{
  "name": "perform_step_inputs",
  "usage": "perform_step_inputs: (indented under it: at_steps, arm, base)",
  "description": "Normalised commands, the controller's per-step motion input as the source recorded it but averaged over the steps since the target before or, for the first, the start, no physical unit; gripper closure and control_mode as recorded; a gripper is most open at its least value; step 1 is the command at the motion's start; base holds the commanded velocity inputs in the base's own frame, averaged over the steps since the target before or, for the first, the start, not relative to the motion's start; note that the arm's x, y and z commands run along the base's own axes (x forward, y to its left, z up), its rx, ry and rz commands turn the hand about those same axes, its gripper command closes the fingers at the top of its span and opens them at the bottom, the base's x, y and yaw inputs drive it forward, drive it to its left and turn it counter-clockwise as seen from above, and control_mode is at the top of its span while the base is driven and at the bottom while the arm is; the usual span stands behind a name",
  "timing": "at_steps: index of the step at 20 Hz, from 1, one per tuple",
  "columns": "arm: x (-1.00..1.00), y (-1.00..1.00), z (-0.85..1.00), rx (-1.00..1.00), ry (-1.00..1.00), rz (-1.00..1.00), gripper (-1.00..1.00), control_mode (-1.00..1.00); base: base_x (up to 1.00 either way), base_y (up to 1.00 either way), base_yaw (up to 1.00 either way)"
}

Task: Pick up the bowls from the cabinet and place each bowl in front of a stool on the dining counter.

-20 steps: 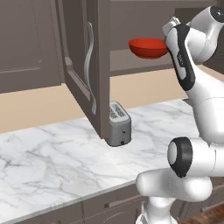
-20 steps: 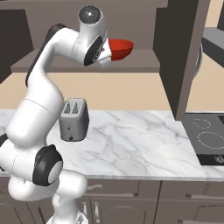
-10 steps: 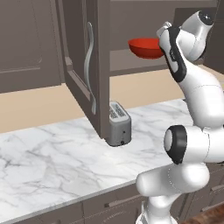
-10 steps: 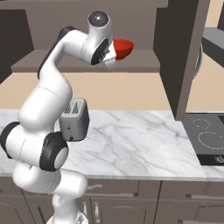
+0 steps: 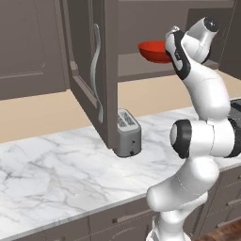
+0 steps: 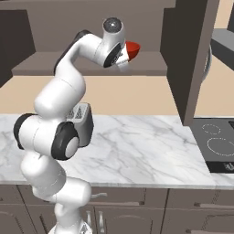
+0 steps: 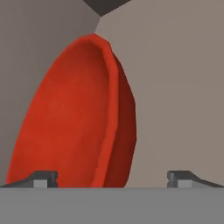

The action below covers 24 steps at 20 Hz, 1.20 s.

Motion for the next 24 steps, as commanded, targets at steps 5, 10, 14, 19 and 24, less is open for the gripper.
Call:
perform_step_inputs:
  at_steps: [5,10,14,19,24]
  arm:
    - [0.63,-0.23,0.00,0.00,0.00,0.00,-1.00,-1.00]
    - [0.38,-0.06,-0.02,0.00,0.01,0.00,1.00,-1.00]
    - [0.11,0.04,-0.04,0.00,0.08,0.00,1.00,-1.00]
    - [0.00,0.01,0.00,0.00,0.01,0.00,1.00,-1.00]
    - [-0.71,0.00,-0.05,0.00,0.00,0.00,1.00,-1.00]
  base:
    - [0.00,0.00,0.00]
    - [0.00,0.00,0.00]
    - [0.00,0.00,0.00]
    - [0.00,0.00,0.00]
    - [0.00,0.00,0.00]
